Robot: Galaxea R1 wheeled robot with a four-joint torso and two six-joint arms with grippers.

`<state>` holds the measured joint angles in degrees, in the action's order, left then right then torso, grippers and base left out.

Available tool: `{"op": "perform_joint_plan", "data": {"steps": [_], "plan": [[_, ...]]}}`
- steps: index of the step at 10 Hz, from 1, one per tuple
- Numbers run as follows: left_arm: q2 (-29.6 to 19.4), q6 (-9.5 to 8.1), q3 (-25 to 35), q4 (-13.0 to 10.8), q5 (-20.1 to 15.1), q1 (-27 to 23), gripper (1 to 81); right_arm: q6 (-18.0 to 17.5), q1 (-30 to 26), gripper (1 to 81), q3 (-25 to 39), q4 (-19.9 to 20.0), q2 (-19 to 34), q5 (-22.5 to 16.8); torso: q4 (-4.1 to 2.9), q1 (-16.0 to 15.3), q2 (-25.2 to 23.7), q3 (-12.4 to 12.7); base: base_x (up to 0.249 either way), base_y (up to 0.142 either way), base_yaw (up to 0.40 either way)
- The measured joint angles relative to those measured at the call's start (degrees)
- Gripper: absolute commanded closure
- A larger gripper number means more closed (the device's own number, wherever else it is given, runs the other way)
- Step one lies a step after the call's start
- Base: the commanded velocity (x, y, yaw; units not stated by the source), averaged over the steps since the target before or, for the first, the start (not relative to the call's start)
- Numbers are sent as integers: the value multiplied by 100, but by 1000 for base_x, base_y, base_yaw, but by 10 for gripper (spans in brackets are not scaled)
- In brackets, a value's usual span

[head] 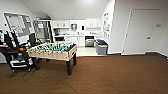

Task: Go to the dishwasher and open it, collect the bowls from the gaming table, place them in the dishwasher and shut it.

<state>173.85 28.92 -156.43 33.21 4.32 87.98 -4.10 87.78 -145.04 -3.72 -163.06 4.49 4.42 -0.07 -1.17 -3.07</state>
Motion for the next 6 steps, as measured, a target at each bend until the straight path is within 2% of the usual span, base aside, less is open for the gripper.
{"op": "perform_joint_plan", "data": {"steps": [2,6], "plan": [[11,2,0,0,-24,111,811,0,99,811,0,-5,2,-13,0,17,-9,2,136,0,0],[10,2,0,0,9,-27,811,-1,-27,811,0,-7,0,17,0,7,-4,0,156,0,0]]}}
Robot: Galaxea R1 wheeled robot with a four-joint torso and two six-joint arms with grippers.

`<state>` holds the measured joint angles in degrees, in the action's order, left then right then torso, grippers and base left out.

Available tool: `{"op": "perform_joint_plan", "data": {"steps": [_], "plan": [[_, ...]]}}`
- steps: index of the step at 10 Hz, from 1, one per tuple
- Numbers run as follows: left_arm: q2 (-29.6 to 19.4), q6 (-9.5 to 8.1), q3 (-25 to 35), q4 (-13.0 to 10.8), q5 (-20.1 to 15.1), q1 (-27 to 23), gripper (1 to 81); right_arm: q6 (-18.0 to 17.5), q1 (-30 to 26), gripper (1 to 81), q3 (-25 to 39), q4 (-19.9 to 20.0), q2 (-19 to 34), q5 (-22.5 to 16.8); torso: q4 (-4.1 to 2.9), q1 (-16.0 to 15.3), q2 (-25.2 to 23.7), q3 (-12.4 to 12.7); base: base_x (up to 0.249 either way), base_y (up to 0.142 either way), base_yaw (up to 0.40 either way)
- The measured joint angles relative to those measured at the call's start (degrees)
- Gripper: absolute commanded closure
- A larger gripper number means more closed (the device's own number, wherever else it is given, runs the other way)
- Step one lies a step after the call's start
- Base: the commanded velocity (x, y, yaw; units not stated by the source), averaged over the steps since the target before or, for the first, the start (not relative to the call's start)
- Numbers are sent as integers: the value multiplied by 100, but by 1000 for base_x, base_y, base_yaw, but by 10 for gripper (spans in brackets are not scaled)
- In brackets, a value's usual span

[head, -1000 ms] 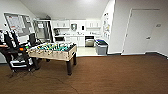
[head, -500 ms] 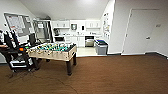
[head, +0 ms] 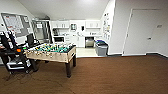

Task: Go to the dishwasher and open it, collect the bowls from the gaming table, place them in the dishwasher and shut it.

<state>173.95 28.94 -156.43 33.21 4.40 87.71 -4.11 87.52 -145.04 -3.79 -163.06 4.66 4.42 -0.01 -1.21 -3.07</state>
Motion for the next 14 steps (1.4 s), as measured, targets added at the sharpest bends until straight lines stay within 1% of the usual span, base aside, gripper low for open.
{"op": "perform_joint_plan", "data": {"steps": [2,14], "plan": [[0,0,0,0,-29,60,811,1,52,811,0,-6,-1,-23,0,0,2,0,186,0,0],[4,0,0,-7,-20,32,811,1,40,811,-24,-9,-30,-20,0,-2,2,0,193,0,0]]}}
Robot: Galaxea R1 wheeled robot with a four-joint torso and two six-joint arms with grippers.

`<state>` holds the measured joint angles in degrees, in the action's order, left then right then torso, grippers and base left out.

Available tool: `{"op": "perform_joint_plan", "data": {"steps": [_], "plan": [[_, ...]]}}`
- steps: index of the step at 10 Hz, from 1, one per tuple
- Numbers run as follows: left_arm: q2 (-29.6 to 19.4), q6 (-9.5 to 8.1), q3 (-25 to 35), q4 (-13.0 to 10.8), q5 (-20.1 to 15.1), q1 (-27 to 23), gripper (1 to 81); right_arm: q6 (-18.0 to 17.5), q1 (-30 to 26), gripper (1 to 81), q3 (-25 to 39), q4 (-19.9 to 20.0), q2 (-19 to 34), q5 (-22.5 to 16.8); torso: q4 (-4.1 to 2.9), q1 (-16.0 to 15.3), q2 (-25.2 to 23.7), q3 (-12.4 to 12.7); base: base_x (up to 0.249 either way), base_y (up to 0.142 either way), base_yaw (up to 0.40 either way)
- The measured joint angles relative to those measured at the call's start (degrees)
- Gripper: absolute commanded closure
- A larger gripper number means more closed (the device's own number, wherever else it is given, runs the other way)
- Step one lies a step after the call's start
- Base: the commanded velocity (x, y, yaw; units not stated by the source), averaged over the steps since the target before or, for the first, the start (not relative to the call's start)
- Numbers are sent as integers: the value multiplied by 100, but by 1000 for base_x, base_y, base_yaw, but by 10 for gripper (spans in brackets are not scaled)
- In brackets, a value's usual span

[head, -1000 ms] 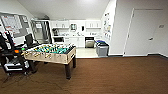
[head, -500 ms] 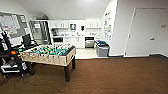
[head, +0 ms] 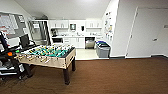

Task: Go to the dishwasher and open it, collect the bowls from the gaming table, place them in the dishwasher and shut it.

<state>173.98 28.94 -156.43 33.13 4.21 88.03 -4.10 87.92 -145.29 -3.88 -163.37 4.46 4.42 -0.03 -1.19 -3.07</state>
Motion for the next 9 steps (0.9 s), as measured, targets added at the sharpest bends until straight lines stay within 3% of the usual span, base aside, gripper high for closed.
{"op": "perform_joint_plan", "data": {"steps": [7,9], "plan": [[16,0,-5,0,17,-22,811,0,-18,811,-2,-2,20,9,0,-5,2,0,192,-78,0],[18,-2,-2,-1,9,-2,811,0,1,811,-6,-4,13,-2,0,-5,2,0,191,0,0]]}}
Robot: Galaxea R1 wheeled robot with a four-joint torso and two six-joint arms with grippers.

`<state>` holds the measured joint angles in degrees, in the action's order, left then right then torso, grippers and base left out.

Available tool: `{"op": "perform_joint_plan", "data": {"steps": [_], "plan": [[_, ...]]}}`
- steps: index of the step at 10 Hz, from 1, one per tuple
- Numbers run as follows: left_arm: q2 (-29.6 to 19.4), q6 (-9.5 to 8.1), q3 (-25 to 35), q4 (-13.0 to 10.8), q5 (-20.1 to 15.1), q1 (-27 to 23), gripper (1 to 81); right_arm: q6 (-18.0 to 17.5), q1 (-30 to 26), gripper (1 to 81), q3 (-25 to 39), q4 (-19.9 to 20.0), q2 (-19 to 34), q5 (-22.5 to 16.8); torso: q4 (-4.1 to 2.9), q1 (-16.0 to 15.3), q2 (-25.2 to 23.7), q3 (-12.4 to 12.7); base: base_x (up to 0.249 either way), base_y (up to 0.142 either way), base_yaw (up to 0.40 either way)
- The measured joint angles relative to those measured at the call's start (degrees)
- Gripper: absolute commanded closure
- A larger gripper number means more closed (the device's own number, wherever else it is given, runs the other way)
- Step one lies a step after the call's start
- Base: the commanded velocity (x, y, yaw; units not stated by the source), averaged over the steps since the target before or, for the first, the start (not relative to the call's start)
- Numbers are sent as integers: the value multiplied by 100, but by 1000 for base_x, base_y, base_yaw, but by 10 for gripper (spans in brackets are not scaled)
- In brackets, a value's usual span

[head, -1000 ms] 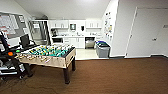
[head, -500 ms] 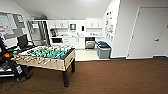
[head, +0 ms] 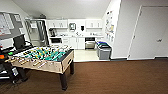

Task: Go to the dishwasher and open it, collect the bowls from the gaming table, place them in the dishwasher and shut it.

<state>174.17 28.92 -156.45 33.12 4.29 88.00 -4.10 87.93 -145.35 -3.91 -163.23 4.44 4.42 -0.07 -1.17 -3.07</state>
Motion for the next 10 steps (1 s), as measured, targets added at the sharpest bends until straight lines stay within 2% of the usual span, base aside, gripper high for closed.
{"op": "perform_joint_plan", "data": {"steps": [10], "plan": [[-2,2,2,-2,0,0,811,0,-17,811,-5,0,-22,5,0,0,0,0,192,0,0]]}}
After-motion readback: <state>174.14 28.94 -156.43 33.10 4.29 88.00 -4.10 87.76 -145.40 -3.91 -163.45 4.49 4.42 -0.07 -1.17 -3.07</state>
